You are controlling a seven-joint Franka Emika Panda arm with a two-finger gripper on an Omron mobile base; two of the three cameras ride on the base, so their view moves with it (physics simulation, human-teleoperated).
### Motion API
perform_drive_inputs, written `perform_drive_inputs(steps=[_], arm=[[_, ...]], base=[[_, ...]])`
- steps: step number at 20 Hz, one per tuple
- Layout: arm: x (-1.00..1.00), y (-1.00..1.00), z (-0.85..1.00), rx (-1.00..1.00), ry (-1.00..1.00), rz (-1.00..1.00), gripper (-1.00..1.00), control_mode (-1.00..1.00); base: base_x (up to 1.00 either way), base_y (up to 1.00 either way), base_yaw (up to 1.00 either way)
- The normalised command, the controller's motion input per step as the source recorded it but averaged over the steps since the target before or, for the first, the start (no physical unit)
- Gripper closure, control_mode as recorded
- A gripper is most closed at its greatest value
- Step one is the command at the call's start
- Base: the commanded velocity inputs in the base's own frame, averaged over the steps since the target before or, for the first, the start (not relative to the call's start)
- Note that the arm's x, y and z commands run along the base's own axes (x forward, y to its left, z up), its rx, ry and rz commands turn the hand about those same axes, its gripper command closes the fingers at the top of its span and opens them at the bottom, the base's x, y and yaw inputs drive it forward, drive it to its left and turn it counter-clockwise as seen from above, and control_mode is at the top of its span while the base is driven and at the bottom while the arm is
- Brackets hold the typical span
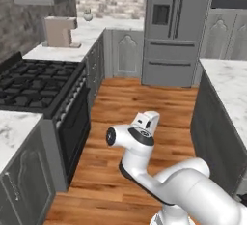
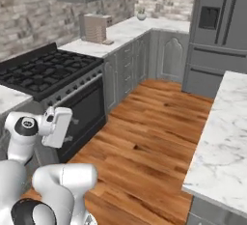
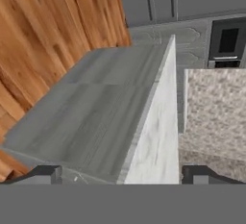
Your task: Move the cutting board and knife to the sink. Then move spray from the cabinet to the counter.
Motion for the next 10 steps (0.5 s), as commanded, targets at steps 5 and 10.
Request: perform_drive_inputs(steps=[5,10], arm=[[0.0,0.0,0.0,0.0,0.0,0.0,-1.0,1.0],[0.0,0.0,0.0,0.0,0.0,0.0,-1.0,1.0]], base=[[1.0,0.19,-0.28],[1.0,0.03,-0.16]])
